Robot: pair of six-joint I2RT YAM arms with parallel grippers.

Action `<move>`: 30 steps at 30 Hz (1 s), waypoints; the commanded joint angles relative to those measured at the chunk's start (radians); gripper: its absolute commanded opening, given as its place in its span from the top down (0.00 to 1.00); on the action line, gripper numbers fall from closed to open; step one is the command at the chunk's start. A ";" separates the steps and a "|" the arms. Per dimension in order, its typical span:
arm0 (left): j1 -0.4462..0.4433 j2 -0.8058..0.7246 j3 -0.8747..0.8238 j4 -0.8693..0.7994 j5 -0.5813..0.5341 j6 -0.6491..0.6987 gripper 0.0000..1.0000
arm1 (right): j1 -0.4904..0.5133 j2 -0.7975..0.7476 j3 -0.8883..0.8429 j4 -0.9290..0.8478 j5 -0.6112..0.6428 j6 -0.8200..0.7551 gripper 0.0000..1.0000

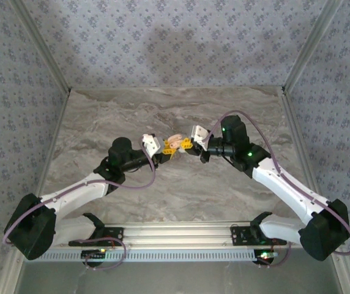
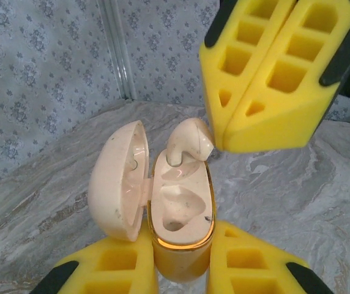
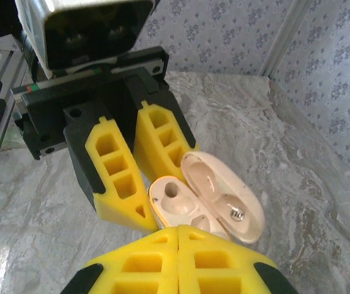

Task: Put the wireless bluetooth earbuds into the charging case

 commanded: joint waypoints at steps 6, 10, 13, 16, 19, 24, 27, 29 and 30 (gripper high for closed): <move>-0.009 -0.021 0.019 0.011 0.014 0.021 0.89 | -0.011 -0.071 -0.015 -0.026 0.048 -0.014 0.86; -0.009 -0.020 0.020 0.012 0.017 0.022 0.89 | -0.020 -0.072 -0.015 -0.036 0.081 -0.011 0.84; -0.009 -0.019 0.022 0.012 0.019 0.022 0.89 | -0.017 -0.046 0.000 -0.046 0.073 -0.011 0.85; -0.009 -0.021 0.022 0.012 0.019 0.020 0.89 | -0.010 -0.020 0.014 -0.043 0.063 -0.014 0.87; -0.009 -0.025 0.022 0.008 0.017 0.022 0.89 | -0.005 0.001 0.025 -0.037 0.055 -0.016 0.89; -0.009 -0.028 0.022 0.001 0.017 0.026 0.89 | 0.003 0.018 0.027 -0.010 0.049 -0.012 0.90; -0.009 -0.028 0.023 -0.001 0.017 0.027 0.89 | 0.011 0.029 0.036 -0.003 0.045 -0.009 0.91; -0.009 -0.028 0.023 0.001 0.017 0.027 0.89 | 0.019 0.035 0.038 -0.003 0.046 -0.009 0.91; -0.009 -0.029 0.023 0.001 0.017 0.026 0.89 | 0.021 0.037 0.037 -0.005 0.047 -0.009 0.91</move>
